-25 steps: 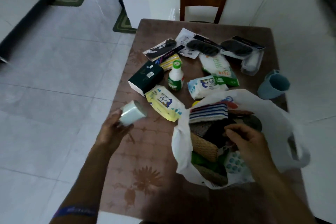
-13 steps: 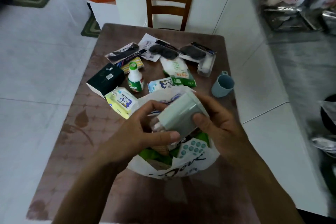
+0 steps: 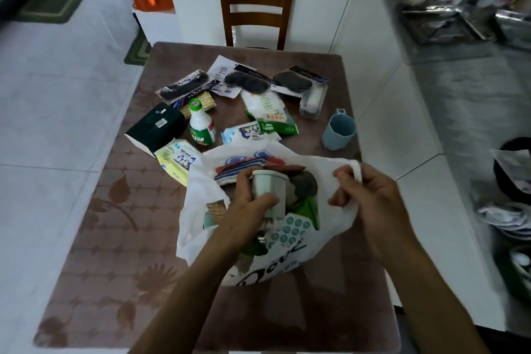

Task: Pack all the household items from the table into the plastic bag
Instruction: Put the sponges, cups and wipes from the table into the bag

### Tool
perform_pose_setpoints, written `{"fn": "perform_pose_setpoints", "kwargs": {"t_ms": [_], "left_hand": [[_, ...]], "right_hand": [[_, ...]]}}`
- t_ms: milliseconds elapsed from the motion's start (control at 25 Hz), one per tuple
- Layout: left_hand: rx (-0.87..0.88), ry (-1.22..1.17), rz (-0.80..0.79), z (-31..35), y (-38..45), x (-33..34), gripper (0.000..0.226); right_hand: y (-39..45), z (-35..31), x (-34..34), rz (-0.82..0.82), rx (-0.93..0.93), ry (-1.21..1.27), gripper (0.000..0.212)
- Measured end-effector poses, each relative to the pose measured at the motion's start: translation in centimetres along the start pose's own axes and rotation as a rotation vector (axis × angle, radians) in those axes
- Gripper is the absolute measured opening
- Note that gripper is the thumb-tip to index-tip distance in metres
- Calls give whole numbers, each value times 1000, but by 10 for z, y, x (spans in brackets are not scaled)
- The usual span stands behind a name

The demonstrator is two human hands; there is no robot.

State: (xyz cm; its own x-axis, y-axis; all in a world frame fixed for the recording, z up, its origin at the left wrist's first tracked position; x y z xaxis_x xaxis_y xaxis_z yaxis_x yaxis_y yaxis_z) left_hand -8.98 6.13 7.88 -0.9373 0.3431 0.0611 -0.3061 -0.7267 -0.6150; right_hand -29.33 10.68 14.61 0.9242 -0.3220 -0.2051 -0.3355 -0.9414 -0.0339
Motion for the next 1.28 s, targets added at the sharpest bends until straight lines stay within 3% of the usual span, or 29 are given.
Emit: {"fn": "perform_pose_setpoints", "kwargs": {"t_ms": [80, 160, 280, 360, 480, 640, 720, 760, 840, 920, 1000, 1080, 1200, 1280], "left_hand": [[39, 115, -56, 3, 25, 24, 55], [56, 300, -76, -3, 49, 56, 56], [167, 876, 176, -25, 76, 92, 59], [230, 1086, 250, -39, 82, 106, 70], [118, 1030, 190, -51, 94, 115, 73], [103, 1071, 231, -45, 83, 120, 70], [194, 972, 225, -22, 66, 112, 50], [299, 923, 269, -3, 53, 104, 38], [553, 861, 416, 40, 25, 81, 20], [703, 891, 551, 72, 1, 58, 15], [648, 1031, 644, 91, 0, 38, 13], [564, 1110, 718, 99, 1, 20, 13], [631, 1069, 903, 101, -28, -1, 17], [497, 1029, 1112, 88, -54, -33, 31]], "right_hand": [[3, -9, -7, 39, -27, 221, 26], [4, -22, 1, -10, -87, 266, 28], [2, -26, 11, -27, -84, 219, 30], [0, -20, 2, 10, -48, 201, 30], [0, -15, -9, 16, -12, 155, 27], [6, -6, -20, 9, 26, 44, 23], [13, -2, -32, 22, 50, -15, 20], [17, 0, -38, 12, 63, -46, 21], [28, 4, -47, -34, 79, -144, 44], [51, 10, -59, 23, 46, -216, 52], [93, 25, -60, 64, -57, -305, 34], [141, 58, -43, -67, -133, -536, 12], [197, 134, -26, -342, -118, -951, 55], [216, 166, -27, -356, -70, -1012, 60]]}}
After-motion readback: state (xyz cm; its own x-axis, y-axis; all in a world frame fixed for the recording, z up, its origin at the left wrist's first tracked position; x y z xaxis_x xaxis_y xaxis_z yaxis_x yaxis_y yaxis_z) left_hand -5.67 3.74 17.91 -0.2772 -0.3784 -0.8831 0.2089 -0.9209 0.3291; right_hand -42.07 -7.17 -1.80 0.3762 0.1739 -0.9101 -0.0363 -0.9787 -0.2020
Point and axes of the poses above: each hand's wrist, its own y-axis towards the middle knuckle, its own x-axis out of the palm, z = x × y, the point moved 8 cm from there along y, towards the middle knuckle, and after that the axes turned 15 degrees about -x, right-handed, at the moved point
